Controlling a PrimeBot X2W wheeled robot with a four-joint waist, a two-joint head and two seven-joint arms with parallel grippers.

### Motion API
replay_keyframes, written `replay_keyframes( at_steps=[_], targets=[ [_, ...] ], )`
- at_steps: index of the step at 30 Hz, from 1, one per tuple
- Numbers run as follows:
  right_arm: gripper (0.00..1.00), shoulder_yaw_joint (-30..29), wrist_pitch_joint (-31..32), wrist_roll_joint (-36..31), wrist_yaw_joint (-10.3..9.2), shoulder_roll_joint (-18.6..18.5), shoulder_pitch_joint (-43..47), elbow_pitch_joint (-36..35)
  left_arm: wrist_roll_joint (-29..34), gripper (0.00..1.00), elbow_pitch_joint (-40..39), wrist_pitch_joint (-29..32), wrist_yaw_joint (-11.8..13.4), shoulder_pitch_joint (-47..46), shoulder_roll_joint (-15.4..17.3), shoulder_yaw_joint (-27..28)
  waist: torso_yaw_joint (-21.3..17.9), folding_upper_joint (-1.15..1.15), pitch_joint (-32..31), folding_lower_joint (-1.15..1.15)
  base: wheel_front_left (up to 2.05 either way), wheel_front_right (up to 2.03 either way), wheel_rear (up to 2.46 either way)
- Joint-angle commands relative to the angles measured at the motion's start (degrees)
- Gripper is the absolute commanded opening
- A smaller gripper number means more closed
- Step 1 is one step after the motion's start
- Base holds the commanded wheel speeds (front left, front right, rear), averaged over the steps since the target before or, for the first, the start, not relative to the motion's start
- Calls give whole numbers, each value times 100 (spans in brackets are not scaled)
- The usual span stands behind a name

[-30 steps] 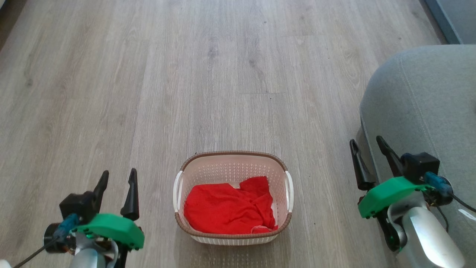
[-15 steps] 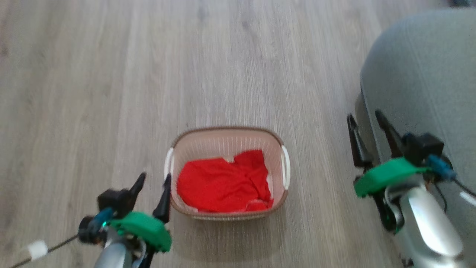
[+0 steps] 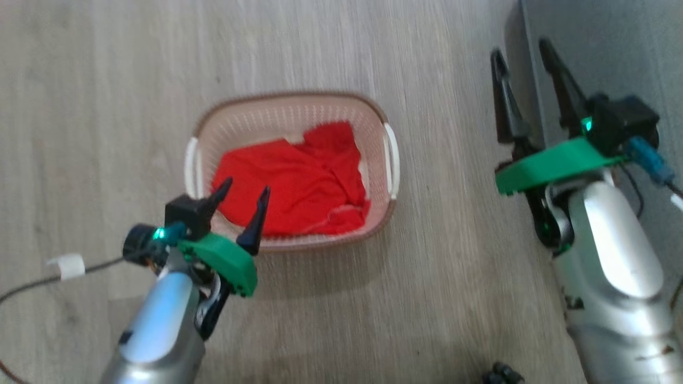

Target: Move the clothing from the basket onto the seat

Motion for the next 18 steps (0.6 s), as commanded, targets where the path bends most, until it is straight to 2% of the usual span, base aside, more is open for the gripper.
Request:
replay_keyframes(
  at_steps=[1,11,15,18],
  targets=[
    [100,164,-52,-70,-1,125,-213,-277,2,100,27,-32,-7,-292,182,31,-365,0,657,-2,0,0,0],
    [100,293,-52,71,-1,201,-549,-537,420,100,1706,26,-7,-1720,502,-945,-894,0,1630,-2,0,0,0],
    [100,324,-52,221,-1,203,-557,-604,590,100,2225,143,-4,-2190,546,-1101,-1037,0,1833,-2,0,0,0],
    [100,353,-52,355,-1,203,-530,-652,788,100,2629,253,120,-2623,602,-1232,-1153,0,2002,-2,0,0,0]
  ],
)
